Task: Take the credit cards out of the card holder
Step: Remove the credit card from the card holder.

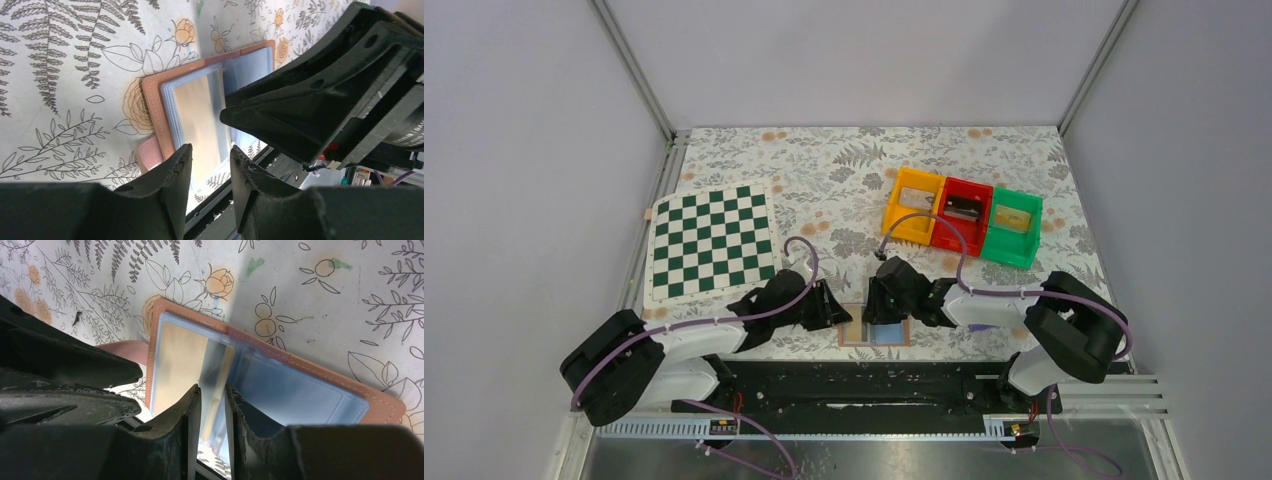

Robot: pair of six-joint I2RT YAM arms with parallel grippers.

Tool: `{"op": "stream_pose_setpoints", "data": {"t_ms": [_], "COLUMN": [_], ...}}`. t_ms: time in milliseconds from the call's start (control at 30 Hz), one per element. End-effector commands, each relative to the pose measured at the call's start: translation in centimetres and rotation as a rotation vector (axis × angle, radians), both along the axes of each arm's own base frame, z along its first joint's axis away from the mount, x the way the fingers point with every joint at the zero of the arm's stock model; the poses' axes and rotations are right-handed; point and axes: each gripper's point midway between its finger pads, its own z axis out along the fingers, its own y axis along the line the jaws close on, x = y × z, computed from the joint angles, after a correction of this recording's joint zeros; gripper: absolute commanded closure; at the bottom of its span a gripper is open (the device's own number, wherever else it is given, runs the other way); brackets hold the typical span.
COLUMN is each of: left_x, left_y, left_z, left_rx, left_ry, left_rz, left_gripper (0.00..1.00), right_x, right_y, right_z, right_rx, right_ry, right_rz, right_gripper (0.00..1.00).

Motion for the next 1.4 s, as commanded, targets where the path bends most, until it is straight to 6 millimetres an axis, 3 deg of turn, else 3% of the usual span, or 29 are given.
{"op": "stream_pose_setpoints", "data": {"t_ms": [0, 733, 967, 1200, 1367], "left_x": [0.6, 0.3, 0.2, -0.5, -1.0], "left_y": [-0.3, -0.7, -1.4, -2.3, -3.0], "left_z": [-0.1, -1.4, -0.3, 2.5, 3.7], "left_rx": [-0.009, -0.027, -0.064, -0.159, -0.222], "left_ry": [-0.021, 0.002, -0.006, -0.050, -0.071], "left_rz": [0.017, 0.007, -0.013, -0.061, -0.106], "left_gripper": [0.66, 0.67, 0.73, 0.77, 0.89], "right_x": [0.0, -0.1, -0.2, -0.3, -0.3], "right_y": [0.4, 0.3, 0.9, 1.0, 1.3], "right_z": [-0.3, -0.4, -0.2, 0.4, 1.3], "right_rx": [-0.009, -0.001, 0.023, 0.041, 0.087], "right_ry": [-0.011, -0.009, -0.002, -0.005, -0.020], "right_rz": [0.024, 0.023, 0.035, 0.035, 0.030], "right_gripper": [0.70, 0.69, 0.68, 0.66, 0.64]}}
